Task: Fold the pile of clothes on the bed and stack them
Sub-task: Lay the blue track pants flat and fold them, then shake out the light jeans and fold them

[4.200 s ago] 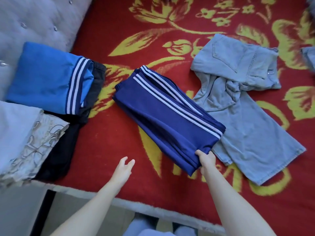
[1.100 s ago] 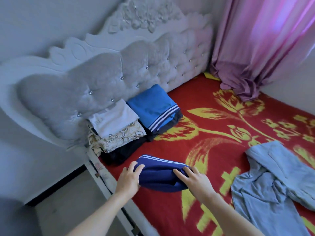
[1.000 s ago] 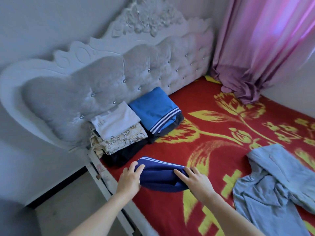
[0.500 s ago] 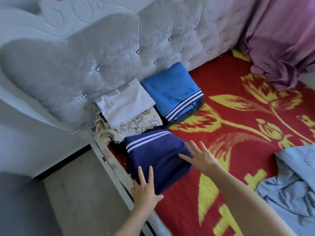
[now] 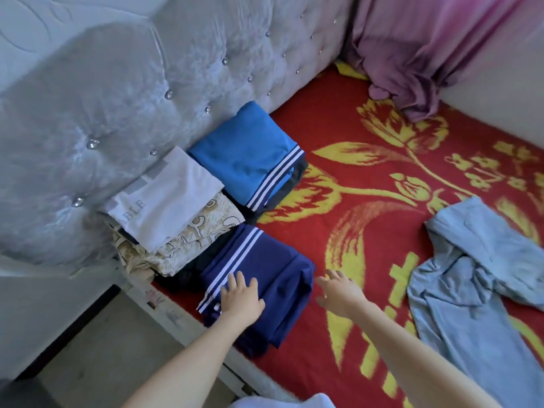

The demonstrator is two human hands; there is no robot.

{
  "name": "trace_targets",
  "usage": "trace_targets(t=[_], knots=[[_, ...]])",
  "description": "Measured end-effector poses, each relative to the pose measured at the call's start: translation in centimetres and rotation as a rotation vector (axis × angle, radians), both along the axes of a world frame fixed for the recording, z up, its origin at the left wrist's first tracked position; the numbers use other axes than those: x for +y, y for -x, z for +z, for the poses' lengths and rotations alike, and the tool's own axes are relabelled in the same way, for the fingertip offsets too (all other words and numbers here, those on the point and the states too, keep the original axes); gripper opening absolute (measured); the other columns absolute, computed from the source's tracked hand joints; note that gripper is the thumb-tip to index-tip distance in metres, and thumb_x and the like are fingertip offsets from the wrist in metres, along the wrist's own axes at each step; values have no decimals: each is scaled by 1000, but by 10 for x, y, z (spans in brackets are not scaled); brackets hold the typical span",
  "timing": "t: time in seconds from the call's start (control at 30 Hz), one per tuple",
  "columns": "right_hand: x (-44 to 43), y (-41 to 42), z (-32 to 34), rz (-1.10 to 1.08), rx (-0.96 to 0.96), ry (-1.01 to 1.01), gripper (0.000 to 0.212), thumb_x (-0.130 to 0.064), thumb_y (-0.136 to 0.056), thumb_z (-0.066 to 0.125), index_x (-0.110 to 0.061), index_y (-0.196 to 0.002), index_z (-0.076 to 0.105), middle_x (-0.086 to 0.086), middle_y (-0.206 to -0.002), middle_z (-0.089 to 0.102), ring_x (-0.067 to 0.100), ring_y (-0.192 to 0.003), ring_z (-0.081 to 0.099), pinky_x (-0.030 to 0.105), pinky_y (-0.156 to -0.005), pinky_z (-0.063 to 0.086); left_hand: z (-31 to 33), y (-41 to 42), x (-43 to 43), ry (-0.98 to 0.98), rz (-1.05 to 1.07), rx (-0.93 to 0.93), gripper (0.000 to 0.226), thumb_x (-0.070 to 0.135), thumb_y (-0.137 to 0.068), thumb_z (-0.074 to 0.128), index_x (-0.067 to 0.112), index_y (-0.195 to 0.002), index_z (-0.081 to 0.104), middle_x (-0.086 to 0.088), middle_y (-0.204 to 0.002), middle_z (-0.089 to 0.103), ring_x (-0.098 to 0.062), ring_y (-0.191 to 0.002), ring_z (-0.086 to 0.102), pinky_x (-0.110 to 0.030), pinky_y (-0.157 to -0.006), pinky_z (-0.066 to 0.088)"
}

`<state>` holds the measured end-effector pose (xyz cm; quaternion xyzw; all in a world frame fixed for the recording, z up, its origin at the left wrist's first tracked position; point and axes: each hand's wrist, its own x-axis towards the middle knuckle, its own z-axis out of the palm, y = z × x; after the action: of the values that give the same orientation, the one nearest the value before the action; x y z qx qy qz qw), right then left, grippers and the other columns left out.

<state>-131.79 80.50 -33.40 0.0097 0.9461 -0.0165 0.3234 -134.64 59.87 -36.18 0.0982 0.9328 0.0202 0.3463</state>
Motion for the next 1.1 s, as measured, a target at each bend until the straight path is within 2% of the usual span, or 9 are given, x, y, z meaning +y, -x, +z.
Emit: trace_targets(t=[0.13, 0.27, 0.3, 0.37, 0.4, 0.47, 0.73, 0.9, 1.1], knots=[[45, -35, 43, -310, 128, 89, 52, -38, -95, 45, -27, -144, 31, 8, -152, 21, 28, -138, 23, 39, -105, 34, 35, 16, 53, -78, -212, 83, 57, 38, -98, 35, 19, -147, 15, -16, -156, -2, -34, -143, -6, -46, -115, 12], [89, -110, 77, -542, 267, 9, 48, -35, -93, 50, -25, -139, 39, 6, -147, 30, 26, -135, 30, 34, -103, 34, 74, 6, 110, -197, -408, 186, 56, 39, -98, 34, 20, -147, 17, -14, -156, -4, -32, -144, -8, -43, -115, 11], [97, -132, 81, -546, 324, -64, 49, -35, -87, 60, -23, -133, 48, 9, -141, 38, 28, -130, 38, 38, -99, 39, 82, -1, 123, -223, -449, 213, 55, 40, -98, 34, 20, -147, 19, -13, -157, -5, -32, -144, -8, -43, -115, 11], [109, -172, 82, -549, 422, -169, 60, -37, -47, 90, -24, -101, 69, 12, -112, 62, 31, -100, 64, 42, -70, 54, 97, -20, 147, -263, -536, 252, 55, 42, -98, 34, 21, -147, 19, -13, -157, -6, -31, -144, -8, -42, -116, 10], [113, -190, 79, -577, 446, -218, 65, -39, -26, 93, -25, -86, 73, 9, -95, 68, 27, -83, 69, 37, -56, 55, 102, -31, 157, -278, -586, 259, 56, 42, -98, 33, 21, -147, 18, -12, -157, -6, -31, -144, -9, -42, -116, 9], [119, -223, 68, -667, 451, -236, 65, -41, -12, 92, -27, -74, 73, 5, -83, 70, 22, -72, 71, 32, -49, 53, 107, -55, 176, -295, -672, 253, 56, 43, -98, 33, 22, -148, 17, -12, -156, -7, -31, -144, -9, -43, -116, 8], [159, -331, 70, -820, 522, -166, 83, -41, -22, 93, -21, -99, 70, 5, -82, 70, 20, -74, 71, 31, -50, 54, 105, -148, 237, -256, -741, 284, 59, 41, -98, 35, 23, -149, 13, -10, -157, -2, -29, -144, -6, -41, -115, 11], [186, -421, 54, -875, 481, -123, 78, -38, -23, 93, -20, -97, 74, 3, -84, 70, 18, -77, 71, 30, -49, 54, 94, -229, 263, -261, -658, 277, 60, 42, -96, 37, 24, -149, 13, -9, -157, 3, -27, -145, -2, -39, -115, 14], [214, -510, 27, -974, 440, -137, 83, -39, -13, 92, -18, -92, 76, 6, -79, 71, 20, -71, 71, 31, -43, 52, 83, -317, 281, -230, -639, 184, 61, 41, -96, 37, 26, -149, 10, -8, -157, 0, -25, -145, -4, -39, -116, 10]])
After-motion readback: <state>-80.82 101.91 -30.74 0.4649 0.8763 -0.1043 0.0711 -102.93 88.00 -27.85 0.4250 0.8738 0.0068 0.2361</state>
